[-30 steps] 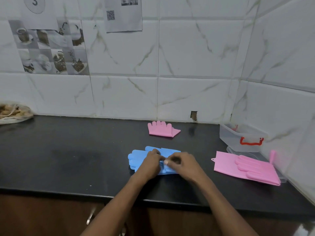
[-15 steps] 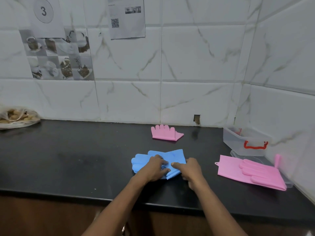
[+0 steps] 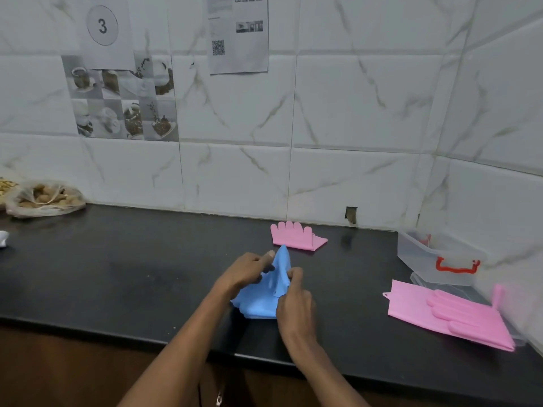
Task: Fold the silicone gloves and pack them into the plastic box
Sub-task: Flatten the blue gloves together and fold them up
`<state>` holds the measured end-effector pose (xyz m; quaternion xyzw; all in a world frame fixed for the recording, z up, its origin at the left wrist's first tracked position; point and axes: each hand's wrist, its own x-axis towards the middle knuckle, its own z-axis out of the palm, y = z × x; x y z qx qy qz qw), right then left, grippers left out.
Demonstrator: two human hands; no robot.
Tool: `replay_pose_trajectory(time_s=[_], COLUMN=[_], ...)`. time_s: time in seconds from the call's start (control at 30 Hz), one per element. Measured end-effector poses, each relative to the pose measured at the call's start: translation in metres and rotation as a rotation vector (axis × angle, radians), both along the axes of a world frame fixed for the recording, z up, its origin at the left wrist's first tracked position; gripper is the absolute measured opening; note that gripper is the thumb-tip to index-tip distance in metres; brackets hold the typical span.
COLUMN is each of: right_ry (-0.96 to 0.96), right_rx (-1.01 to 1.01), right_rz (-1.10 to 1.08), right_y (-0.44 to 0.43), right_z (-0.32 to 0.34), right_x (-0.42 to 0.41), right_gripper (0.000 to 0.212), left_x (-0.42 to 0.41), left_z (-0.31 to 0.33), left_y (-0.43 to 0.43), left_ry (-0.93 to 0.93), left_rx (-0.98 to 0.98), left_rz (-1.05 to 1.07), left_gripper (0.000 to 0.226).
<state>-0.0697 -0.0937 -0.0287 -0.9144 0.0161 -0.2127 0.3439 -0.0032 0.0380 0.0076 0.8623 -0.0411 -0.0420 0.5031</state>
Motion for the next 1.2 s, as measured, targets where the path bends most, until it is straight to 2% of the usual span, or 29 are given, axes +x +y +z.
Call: replay_pose_trajectory(time_s=[0.07,0.17,0.23,0.3,0.4,0.43,0.57,0.7,0.77,0.83,0.9,0.97,1.03,1.1,1.13,1.2], right_ry=[-0.063,-0.152,-0.099,-0.005,0.082,0.100,0.132,0.112,0.116,0.129,0.156,0.129,0.060,0.100,0.173,0.316], right_rx=[-0.119,-0.285,-0.434,-0.519,-0.540,-0.533,-0.486,-0.432,-0.520,-0.545,-0.444,-0.176,0.055,0.249,0.373,0.618], right_rz=[0.053,0.162,0.232,0.284,0.343,0.375,0.524,0.635,0.616,0.603,0.665,0.707,0.461,0.158,0.104,0.117], right_y=[0.005,0.013,0.019,0.021,0.020,0.018,0.009,0.007,0.006,0.004,0.002,-0.004,-0.013,-0.021,-0.021,-0.014], right_z=[-0.004,-0.006,-0.008,-0.009,-0.011,-0.011,-0.011,-0.015,-0.018,-0.018,-0.010,-0.003,0.001,0.001,-0.001,-0.001], right_x=[-0.002,-0.001,0.004,0.008,0.012,0.013,0.013,0.009,0.008,0.010,0.012,0.016,0.022,0.031,0.035,0.039], right_gripper=[0.027,0.024,0.035,0.049,0.058,0.059,0.062,0.064,0.068,0.068,0.059,0.039,0.030,0.024,0.023,0.033], left_x=[-0.001,0.003,0.009,0.014,0.019,0.020,0.026,0.031,0.029,0.029,0.025,0.021,0.021,0.017,0.016,0.015], left_z=[-0.012,-0.022,-0.020,-0.019,-0.022,-0.023,-0.028,-0.037,-0.037,-0.033,-0.029,-0.032,-0.042,-0.050,-0.052,-0.057], left_y=[0.011,0.019,0.022,0.021,0.019,0.019,0.021,0.017,0.014,0.011,0.006,0.005,0.008,0.011,0.012,0.010], left_ry=[0.124,0.295,0.338,0.336,0.277,0.259,0.235,0.104,0.000,-0.176,-0.363,-0.424,-0.341,-0.323,-0.348,-0.404], left_rx=[-0.119,-0.470,-0.549,-0.574,-0.520,-0.503,-0.530,-0.442,-0.306,-0.016,0.247,0.426,0.399,0.314,0.280,0.247], left_rz=[-0.070,-0.085,-0.020,0.086,0.210,0.234,0.325,0.438,0.458,0.466,0.432,0.323,0.231,0.206,0.209,0.224], left_gripper=[0.076,0.100,0.087,0.056,0.016,0.011,0.012,0.016,0.011,0.009,0.024,0.020,0.021,0.024,0.026,0.028])
